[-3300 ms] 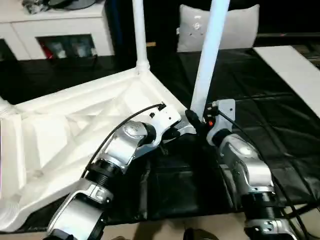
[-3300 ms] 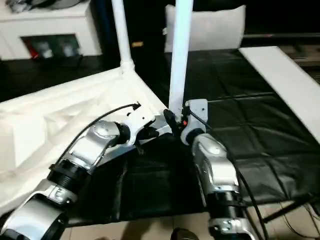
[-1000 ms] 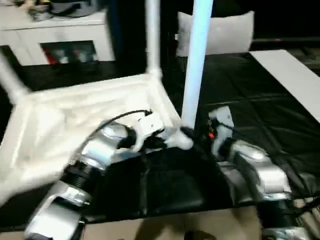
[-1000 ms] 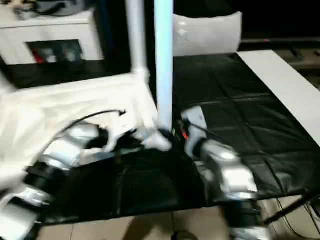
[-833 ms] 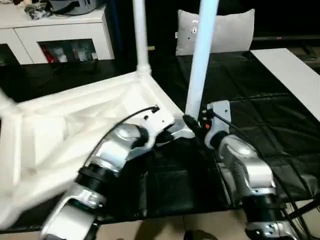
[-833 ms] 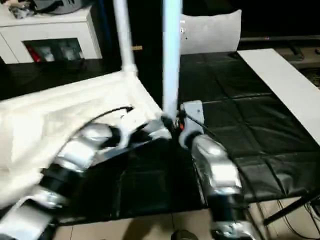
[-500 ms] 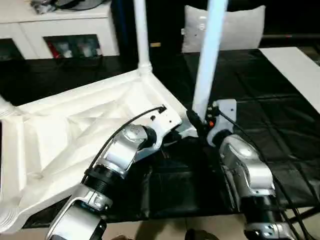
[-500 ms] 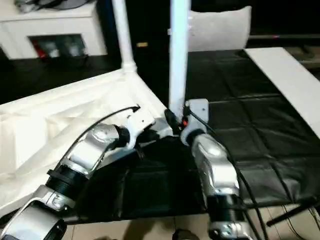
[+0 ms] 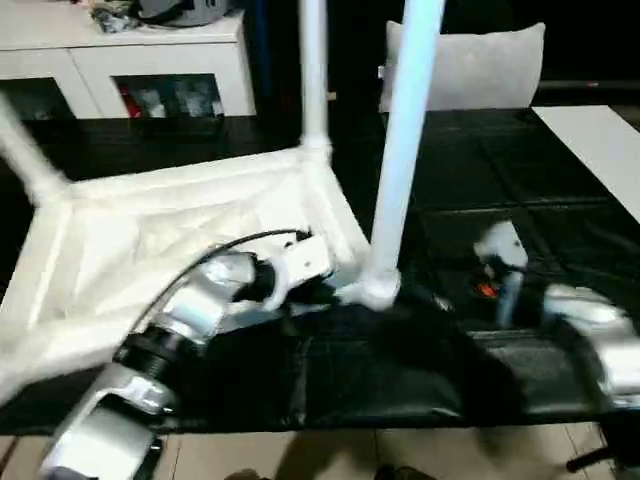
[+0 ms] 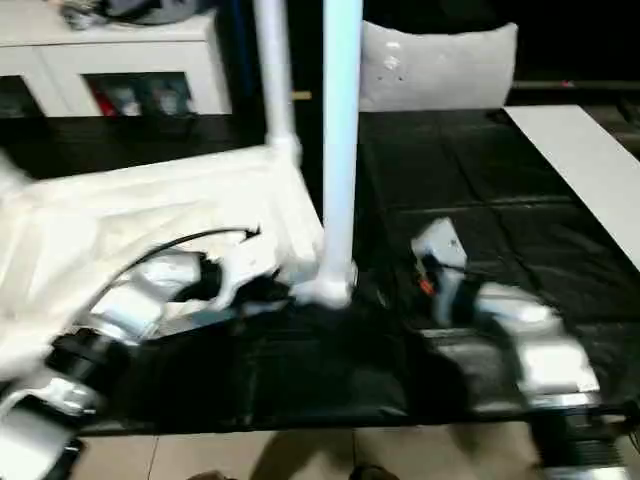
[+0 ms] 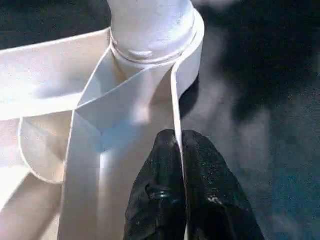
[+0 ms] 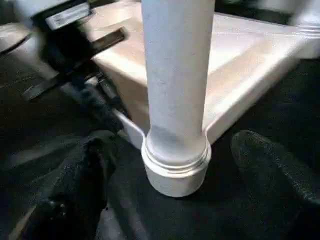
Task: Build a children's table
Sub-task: Rotate leg to tighten
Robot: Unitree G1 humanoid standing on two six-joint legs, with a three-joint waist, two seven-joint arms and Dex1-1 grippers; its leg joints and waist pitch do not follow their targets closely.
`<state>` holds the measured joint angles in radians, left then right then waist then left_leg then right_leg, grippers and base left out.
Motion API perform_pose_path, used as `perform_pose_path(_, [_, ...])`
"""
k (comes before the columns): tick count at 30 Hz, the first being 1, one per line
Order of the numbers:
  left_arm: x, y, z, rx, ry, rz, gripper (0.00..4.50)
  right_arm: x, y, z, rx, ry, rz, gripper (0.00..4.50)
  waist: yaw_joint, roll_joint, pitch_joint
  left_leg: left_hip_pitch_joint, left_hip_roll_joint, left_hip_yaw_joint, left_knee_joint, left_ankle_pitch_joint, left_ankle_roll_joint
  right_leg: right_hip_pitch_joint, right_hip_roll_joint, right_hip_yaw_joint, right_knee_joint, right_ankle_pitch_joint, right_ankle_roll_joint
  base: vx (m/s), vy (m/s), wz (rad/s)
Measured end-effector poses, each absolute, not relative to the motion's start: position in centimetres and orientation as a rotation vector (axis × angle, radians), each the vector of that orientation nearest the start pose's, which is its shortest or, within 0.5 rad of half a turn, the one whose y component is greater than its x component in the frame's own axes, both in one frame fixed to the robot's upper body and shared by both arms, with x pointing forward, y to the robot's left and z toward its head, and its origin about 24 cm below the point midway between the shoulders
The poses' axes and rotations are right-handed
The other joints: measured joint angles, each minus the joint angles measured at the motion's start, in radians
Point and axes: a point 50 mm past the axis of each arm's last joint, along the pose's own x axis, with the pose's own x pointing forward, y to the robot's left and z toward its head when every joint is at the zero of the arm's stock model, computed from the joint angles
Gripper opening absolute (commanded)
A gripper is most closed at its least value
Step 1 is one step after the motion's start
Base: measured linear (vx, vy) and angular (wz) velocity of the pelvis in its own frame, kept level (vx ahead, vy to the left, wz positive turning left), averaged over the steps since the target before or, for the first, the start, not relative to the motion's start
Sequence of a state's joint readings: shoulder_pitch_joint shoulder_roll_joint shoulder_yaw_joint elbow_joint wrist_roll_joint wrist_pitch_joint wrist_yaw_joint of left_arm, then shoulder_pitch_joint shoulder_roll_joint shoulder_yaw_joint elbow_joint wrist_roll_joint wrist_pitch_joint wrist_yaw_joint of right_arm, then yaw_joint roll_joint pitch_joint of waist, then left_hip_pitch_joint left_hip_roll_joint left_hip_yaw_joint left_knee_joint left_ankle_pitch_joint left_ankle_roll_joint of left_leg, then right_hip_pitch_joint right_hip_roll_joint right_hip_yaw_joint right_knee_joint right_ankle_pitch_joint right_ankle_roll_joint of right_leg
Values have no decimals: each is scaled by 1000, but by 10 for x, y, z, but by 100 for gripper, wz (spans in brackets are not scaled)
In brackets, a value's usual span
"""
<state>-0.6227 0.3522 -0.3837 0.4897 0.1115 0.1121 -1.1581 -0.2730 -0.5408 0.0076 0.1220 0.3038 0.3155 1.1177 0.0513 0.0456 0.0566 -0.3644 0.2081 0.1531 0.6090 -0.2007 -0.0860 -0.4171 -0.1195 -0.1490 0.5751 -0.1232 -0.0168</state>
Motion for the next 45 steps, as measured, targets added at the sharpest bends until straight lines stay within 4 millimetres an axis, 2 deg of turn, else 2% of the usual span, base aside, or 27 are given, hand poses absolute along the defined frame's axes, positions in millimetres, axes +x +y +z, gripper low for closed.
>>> perform_pose_path(2, [315,108,65,622,417,-1429,0,275,-199,86,-124,273,1125,400,4,0,0,0,0,0,0,0,0,1,-1,0,-1,0,0,0,0,0])
perform_pose_path(10, [310,116,69,718,419,-1636,0,272,-189,80,-138,339,1327,325,14,-3,-1,0,-1,1,2,0,0,2,-3,0,-1,0,0,0,0,0])
perform_pose_path(15, [308,115,70,746,413,-1706,0,274,-181,76,-134,349,1383,287,25,-3,-1,-3,-1,1,2,0,0,2,-4,1,0,0,1,0,0,0])
perform_pose_path(18, [308,114,71,750,409,-1719,0,274,-173,74,-153,334,1429,256,33,-3,-1,-3,0,2,2,0,0,2,-4,1,2,-1,2,0,0,0])
perform_pose_path(20, [308,113,71,752,406,-1725,0,273,-169,73,-151,333,1443,251,37,-3,-1,-3,0,2,2,0,0,2,-4,1,2,-1,2,0,0,0])
perform_pose_path(25, [308,110,72,765,395,-1744,0,273,-165,69,-137,341,1463,204,39,-3,-1,-3,0,3,2,0,0,2,-4,3,2,-1,2,0,0,0])
perform_pose_path(32, [310,113,71,758,400,-1738,0,273,-164,68,-97,357,1456,190,40,-3,-1,-2,0,3,2,0,0,2,-4,3,2,-1,2,0,0,0])
perform_pose_path(36, [312,113,71,695,413,-1698,0,271,-161,67,-32,349,1402,189,40,-3,-1,-2,0,3,2,0,0,3,-4,3,2,-1,2,0,0,0])
perform_pose_path(39, [316,117,70,644,439,-1587,0,274,-156,64,8,328,1267,189,36,-3,-1,-1,0,3,1,1,-2,3,-4,3,3,-1,2,0,0,0])
perform_pose_path(41, [319,117,68,626,448,-1526,0,277,-153,63,9,320,1201,189,24,-3,-1,-1,0,3,2,2,-3,3,-4,2,2,-1,2,0,0,0])
perform_pose_path(44, [322,112,66,585,456,-1403,0,285,-147,60,30,305,1041,189,-6,-3,-1,-1,0,2,2,2,-3,3,-4,2,0,-2,3,0,0,0])
perform_pose_path(45, [323,108,66,559,458,-1341,0,289,-144,59,52,293,949,189,-21,-3,-1,-1,0,1,2,2,-3,2,-4,2,0,-2,3,0,0,0])
